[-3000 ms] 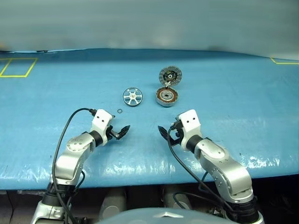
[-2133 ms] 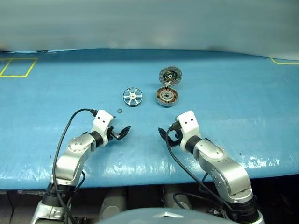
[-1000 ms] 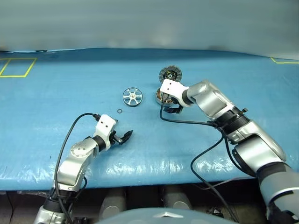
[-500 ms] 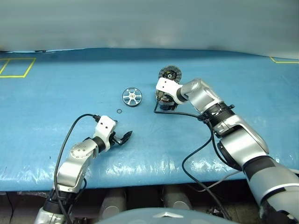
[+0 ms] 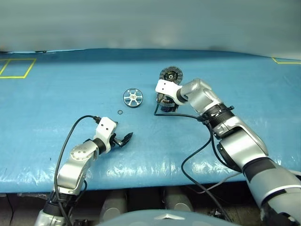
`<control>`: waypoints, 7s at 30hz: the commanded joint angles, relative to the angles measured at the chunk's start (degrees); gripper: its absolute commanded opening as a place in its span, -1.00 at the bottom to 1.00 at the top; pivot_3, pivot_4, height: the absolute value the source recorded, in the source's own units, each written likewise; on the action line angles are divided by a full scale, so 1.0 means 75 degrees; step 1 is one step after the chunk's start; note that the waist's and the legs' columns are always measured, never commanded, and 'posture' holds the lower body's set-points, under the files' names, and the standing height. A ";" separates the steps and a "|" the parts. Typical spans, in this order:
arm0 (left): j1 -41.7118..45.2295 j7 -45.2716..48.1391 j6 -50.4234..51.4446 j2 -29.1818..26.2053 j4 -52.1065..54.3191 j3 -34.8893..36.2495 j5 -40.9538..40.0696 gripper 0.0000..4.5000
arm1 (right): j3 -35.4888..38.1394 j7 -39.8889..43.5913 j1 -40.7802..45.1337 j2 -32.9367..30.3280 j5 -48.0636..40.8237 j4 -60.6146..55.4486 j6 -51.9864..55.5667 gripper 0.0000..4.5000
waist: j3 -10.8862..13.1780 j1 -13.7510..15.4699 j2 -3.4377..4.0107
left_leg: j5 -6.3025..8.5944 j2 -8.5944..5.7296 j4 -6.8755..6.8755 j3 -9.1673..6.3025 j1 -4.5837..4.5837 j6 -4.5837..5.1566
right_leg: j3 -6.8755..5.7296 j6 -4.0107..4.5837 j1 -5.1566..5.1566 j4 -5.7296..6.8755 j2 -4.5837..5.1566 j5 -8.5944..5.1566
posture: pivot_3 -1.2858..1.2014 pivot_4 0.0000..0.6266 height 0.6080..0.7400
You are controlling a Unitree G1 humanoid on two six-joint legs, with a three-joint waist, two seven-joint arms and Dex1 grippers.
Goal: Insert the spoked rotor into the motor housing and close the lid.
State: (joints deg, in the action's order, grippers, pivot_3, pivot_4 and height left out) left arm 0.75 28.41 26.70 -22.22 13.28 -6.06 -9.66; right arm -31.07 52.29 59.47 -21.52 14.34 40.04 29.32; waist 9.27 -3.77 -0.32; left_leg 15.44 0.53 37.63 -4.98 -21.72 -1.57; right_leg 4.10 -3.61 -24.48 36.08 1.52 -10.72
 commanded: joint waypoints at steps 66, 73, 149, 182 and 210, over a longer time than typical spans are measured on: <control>-0.1673 0.0542 -0.1568 -0.0391 0.0937 0.1262 -0.0813 1.00 | -0.1482 -0.2064 -0.4509 0.1940 -0.0466 -0.7859 0.4796 -0.08 | -0.0075 -0.0343 -0.0114 | 0.0003 0.0071 -0.0066 0.0005 0.0197 -0.0009 | -0.0031 0.0087 0.0082 0.0097 -0.0044 -0.0109 | 0.03 -0.52 1.00; -0.1746 0.0452 -0.1524 -0.0367 0.1025 0.1232 -0.0813 1.00 | -0.1495 -0.2192 -0.4435 0.2102 -0.0623 -0.7854 0.4809 -0.08 | -0.0073 -0.0404 -0.0111 | 0.0013 0.0101 -0.0100 0.0004 0.0209 -0.0026 | -0.0034 0.0121 0.0076 0.0099 -0.0077 -0.0128 | 0.03 -0.52 1.00; 0.3984 0.1713 -0.2748 -0.0564 -0.6292 -0.0007 0.0957 1.00 | 0.2407 -0.4555 -0.8651 0.1063 -0.2948 -1.0796 0.1464 0.74 | 0.0007 0.0047 -0.0101 | 0.0058 0.0130 -0.0050 -0.0003 0.0079 -0.0100 | -0.0022 0.0068 -0.0012 0.0097 -0.0124 -0.0142 | 0.03 -0.52 1.00; 0.1214 0.3919 0.0313 -0.2208 0.0623 0.0097 -0.1138 -0.72 | 0.2304 -0.4609 -0.8330 0.0948 -0.3039 -1.0613 0.1944 0.73 | 0.0010 0.0052 -0.0098 | 0.0059 0.0133 -0.0043 0.0007 0.0096 -0.0100 | -0.0008 0.0106 -0.0005 0.0109 -0.0124 -0.0164 | 0.03 -0.52 1.00; 0.2472 0.3505 -0.0649 -0.1256 -0.1071 -0.1281 0.0085 -0.72 | 0.2004 -0.4737 -0.8445 0.0980 -0.3006 -1.0610 0.1668 0.73 | 0.0010 0.0042 -0.0098 | 0.0059 0.0133 -0.0041 0.0007 0.0092 -0.0098 | -0.0005 0.0077 -0.0006 0.0108 -0.0130 -0.0146 | 0.03 -0.52 1.00</control>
State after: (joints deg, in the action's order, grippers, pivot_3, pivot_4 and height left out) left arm 18.60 55.04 23.10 -31.79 4.74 -16.35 -9.20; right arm -16.11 17.06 -3.84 -14.51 -7.81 -38.33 43.02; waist 9.35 -3.45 -1.05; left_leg 15.88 1.53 37.32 -4.93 -21.02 -2.30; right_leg 4.06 -3.05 -24.52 36.89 0.55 -11.81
